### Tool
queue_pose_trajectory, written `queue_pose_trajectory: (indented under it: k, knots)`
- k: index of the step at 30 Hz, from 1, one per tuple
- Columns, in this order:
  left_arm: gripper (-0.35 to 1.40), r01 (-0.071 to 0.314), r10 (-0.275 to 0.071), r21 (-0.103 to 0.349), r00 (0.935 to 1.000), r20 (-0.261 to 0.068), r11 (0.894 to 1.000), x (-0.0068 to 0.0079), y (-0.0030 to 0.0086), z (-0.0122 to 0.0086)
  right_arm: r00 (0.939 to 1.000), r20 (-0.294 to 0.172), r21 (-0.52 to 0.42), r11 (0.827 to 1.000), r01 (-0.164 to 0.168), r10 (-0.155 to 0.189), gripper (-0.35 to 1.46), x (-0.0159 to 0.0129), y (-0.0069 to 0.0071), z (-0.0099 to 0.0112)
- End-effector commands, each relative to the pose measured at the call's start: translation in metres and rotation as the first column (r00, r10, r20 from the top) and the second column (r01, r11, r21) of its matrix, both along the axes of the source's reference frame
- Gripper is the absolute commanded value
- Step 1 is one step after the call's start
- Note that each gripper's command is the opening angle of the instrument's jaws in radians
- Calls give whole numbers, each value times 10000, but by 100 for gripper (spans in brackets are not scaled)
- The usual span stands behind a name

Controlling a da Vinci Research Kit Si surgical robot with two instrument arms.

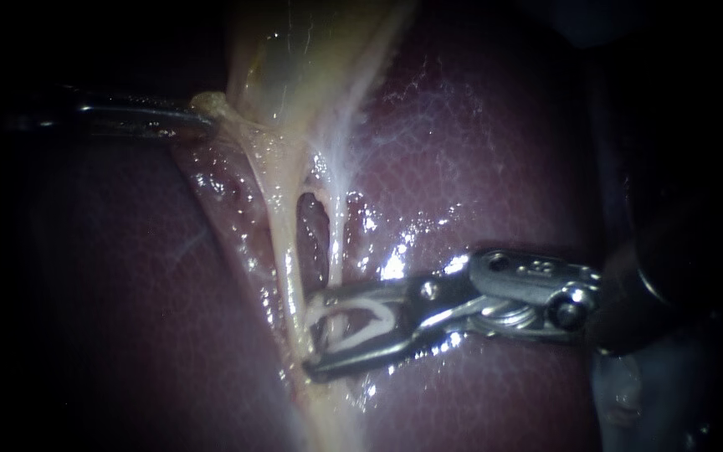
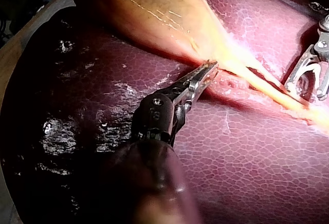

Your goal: Clipping first clip left tube

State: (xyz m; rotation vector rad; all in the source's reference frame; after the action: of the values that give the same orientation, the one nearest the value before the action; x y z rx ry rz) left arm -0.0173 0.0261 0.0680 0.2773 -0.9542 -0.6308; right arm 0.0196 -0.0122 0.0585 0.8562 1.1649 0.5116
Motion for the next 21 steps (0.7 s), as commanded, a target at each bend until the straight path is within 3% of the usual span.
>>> queue_pose_trajectory:
  k: [1, 8, 21]
  knots:
    - [-35, -1, 1, 2, 10000, 3, 10000, 0, 0, 0, 10000, 18, -14, 10000, -34, 34, 50, -2, 1, 0]
    - [-35, -3, 3, 3, 10000, 4, 10000, 0, 0, 0, 10000, 39, -32, 10000, -55, 55, 50, -7, 3, 10]
    - [-35, -4, 4, 0, 10000, 3, 10000, 1, 0, 0, 10000, 77, -65, 10000, 18, -18, 50, -1, -4, 57]
